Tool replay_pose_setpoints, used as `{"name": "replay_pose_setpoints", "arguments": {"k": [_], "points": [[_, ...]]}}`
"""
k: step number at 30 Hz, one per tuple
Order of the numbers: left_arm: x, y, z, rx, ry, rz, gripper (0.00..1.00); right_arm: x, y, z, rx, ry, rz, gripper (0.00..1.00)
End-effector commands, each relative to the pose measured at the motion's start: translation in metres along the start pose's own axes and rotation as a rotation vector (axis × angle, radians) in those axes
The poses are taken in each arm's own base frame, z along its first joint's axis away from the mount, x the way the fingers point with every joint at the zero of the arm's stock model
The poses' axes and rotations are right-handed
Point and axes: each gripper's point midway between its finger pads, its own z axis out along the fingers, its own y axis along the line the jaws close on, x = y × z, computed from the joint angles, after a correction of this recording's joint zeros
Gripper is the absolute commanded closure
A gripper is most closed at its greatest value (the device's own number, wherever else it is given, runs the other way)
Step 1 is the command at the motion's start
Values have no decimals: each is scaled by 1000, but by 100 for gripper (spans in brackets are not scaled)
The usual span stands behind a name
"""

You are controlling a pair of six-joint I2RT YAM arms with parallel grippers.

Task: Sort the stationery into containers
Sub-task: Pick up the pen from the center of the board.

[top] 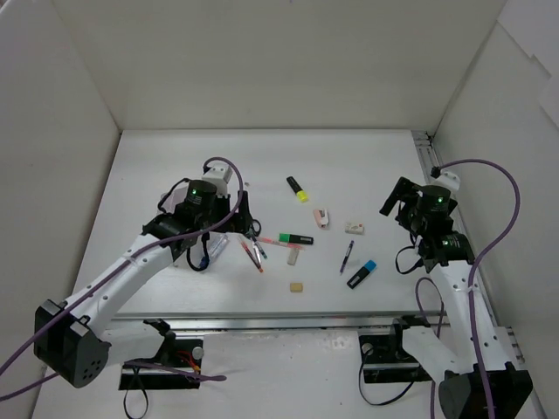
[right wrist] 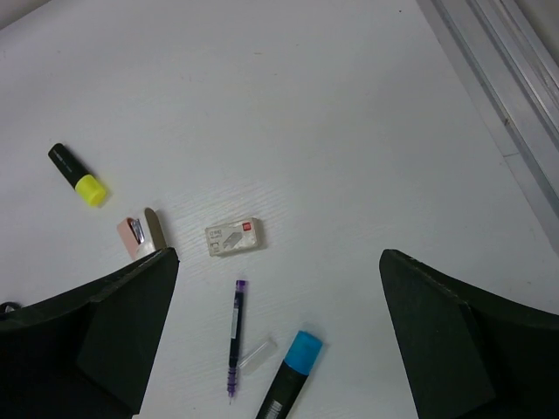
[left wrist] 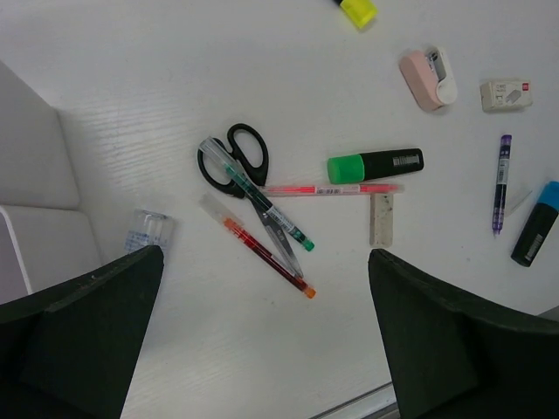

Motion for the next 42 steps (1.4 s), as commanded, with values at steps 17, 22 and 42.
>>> {"name": "replay_pose_setpoints", "arguments": {"k": [17,22,42], "points": [[6,12,87,-269,135,-264,20,13,10,28,14,111,-49,5],[16,18,109,-335,174,-298,39,13,-1,27,75,101,-47,2],[43,28,145,-399,234,-325,60,13,-11,26,133,100,-60,2]]}}
